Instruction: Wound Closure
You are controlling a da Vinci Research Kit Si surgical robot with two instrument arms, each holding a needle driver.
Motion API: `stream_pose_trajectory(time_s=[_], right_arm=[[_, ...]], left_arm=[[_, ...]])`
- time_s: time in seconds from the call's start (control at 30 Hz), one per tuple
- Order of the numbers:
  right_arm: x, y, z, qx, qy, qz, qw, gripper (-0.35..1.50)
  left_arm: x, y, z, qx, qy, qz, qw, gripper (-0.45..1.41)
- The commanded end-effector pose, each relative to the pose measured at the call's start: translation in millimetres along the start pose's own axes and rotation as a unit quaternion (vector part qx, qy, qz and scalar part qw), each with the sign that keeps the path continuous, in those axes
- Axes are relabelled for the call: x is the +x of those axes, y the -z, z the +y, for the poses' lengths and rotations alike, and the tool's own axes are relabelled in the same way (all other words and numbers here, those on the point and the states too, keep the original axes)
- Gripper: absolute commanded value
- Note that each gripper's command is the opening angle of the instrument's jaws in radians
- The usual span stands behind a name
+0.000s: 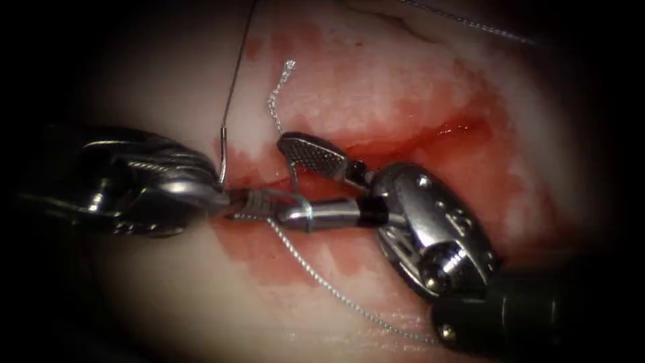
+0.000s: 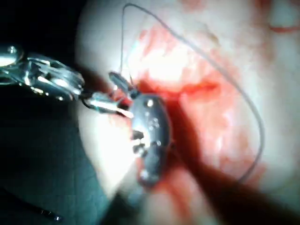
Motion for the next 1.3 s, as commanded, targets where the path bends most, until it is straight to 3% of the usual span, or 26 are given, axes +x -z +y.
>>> stream_pose_trajectory(time_s=[0.03,0.33,0.53,0.67,0.9,0.97,1.3], right_arm=[[-0.8,-1.2,-0.1,0.01,-0.004,0.001,1.0,0.86],[-1.1,-1.2,0.0,0.013,-0.003,0.001,1.0,0.84],[-1.1,-1.2,0.1,0.008,0.01,-0.025,1.0,0.86],[-1.5,-1.5,0.1,-0.002,0.041,-0.09,0.995,0.93],[-1.0,-3.3,0.5,-0.004,0.081,-0.148,0.986,0.94],[-1.3,-4.7,0.5,0.015,0.086,-0.18,0.98,0.98],[-3.0,-6.4,-0.2,0.067,0.099,-0.25,0.961,0.89]], left_arm=[[-0.3,-0.8,-0.4,0.001,-0.002,0.0,1.0,-0.35],[-0.1,0.4,0.1,0.0,0.001,0.007,1.0,-0.35],[0.2,1.9,0.4,-0.001,0.0,-0.002,1.0,-0.35],[-0.1,2.9,0.0,-0.003,0.001,-0.012,1.0,-0.35],[-0.8,4.1,-0.5,-0.006,0.003,-0.026,1.0,-0.35],[-1.4,4.8,-0.9,-0.008,0.002,-0.042,0.999,-0.35],[-3.7,3.8,0.1,-0.022,-0.007,-0.054,0.998,-0.35]])
